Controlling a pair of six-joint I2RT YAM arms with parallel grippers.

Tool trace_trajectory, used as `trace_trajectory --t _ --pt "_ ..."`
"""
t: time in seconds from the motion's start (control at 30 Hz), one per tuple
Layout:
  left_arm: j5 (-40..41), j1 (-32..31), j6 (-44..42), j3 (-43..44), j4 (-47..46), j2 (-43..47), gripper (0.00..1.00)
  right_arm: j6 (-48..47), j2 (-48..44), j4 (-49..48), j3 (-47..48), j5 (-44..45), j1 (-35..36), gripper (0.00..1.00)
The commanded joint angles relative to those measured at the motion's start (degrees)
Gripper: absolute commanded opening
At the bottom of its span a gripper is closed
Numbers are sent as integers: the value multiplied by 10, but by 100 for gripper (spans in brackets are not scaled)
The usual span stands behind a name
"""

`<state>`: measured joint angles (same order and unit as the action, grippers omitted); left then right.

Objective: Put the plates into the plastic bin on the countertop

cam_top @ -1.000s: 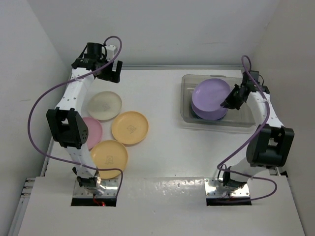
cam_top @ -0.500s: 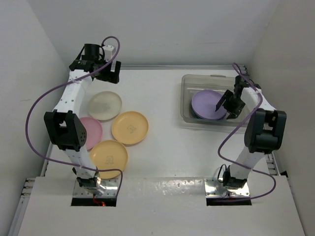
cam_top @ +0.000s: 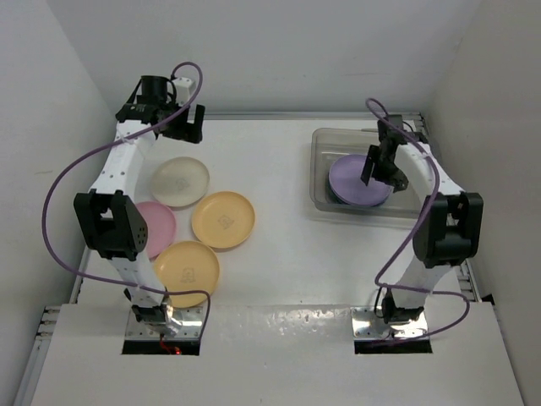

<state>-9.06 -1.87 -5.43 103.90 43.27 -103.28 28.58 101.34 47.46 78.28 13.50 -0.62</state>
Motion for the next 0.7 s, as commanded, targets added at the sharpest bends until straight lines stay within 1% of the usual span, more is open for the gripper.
trace_trajectory --t 0.0,0.03,0.07,0.1,0.13,0.17,0.2,0.23,0.27,0.3,0.33,0.37,0.4,0.43,0.47,0.5,0.53,0.57,0.67 --pt "18 30 5 -9 -12 41 100 -46 -81 -6 77 93 72 78" --pt "24 45 11 -18 -12 41 100 -59 -103 -18 98 89 114 78" --pt "24 54 17 -33 -12 57 100 -66 -118 -41 107 52 151 79" --pt "30 63 17 -33 -12 57 100 -72 -118 -54 108 31 151 79" --pt "35 82 23 -54 -12 73 100 -76 -123 -88 100 8 206 79" --pt "35 92 23 -66 -12 82 100 -76 -119 -123 97 -38 228 79" --pt "35 103 23 -78 -17 91 100 -77 -104 -150 93 -82 248 80" --pt "35 114 23 -102 -17 101 100 -74 -78 -158 97 -104 308 80" --pt "35 134 23 -114 -17 120 100 -53 -62 -170 103 -132 326 80" --pt "35 145 23 -125 -17 131 100 -49 -16 -170 114 -145 355 79" --pt "35 155 23 -146 -17 140 100 -37 34 -167 165 -178 382 79" --pt "35 172 23 -156 -17 158 100 -32 87 -148 184 -186 402 79" --pt "35 179 23 -167 -17 167 100 -28 114 -138 225 -192 412 77" --pt "35 186 17 -177 -17 177 100 -26 139 -129 246 -192 420 77" --pt "35 197 11 -196 -17 186 100 -30 204 -108 281 -191 438 76" --pt "35 197 11 -205 -17 205 100 -33 221 -104 313 -186 445 76" --pt "35 204 5 -214 -17 214 100 -37 237 -99 321 -148 448 76" --pt "30 210 -2 -229 -17 222 100 -39 272 -99 332 -139 461 76" --pt "30 210 -8 -249 -17 244 100 -31 306 -103 326 -101 471 74"
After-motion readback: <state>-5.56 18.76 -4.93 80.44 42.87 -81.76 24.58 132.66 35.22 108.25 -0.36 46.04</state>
